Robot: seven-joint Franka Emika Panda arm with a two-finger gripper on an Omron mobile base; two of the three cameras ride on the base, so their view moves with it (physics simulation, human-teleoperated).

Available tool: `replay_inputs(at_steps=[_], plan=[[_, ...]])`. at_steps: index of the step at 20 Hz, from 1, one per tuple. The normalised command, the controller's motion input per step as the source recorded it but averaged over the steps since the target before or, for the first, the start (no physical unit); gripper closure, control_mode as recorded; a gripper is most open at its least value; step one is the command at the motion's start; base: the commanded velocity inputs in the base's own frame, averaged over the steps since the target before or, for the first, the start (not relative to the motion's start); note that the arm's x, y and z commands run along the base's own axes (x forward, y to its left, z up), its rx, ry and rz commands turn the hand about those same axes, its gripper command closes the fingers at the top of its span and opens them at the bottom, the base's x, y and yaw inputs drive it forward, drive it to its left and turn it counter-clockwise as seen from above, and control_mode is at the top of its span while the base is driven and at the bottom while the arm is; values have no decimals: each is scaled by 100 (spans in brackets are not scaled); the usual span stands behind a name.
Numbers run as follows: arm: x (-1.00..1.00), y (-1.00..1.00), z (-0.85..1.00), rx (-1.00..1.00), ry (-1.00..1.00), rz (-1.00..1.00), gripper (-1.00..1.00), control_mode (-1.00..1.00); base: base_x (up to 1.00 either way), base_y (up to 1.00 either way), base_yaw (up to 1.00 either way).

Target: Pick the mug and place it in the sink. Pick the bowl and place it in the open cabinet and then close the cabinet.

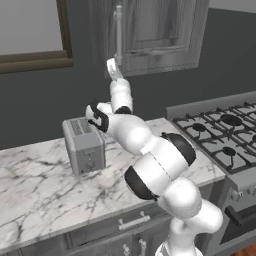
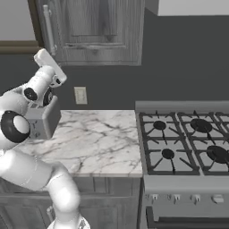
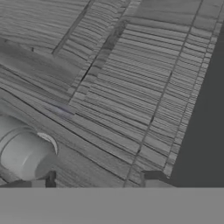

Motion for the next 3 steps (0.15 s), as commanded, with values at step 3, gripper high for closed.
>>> replay_inputs(at_steps=[3], plan=[[100,-19,51,6,40,-8,-100,-100,0,0,0]])
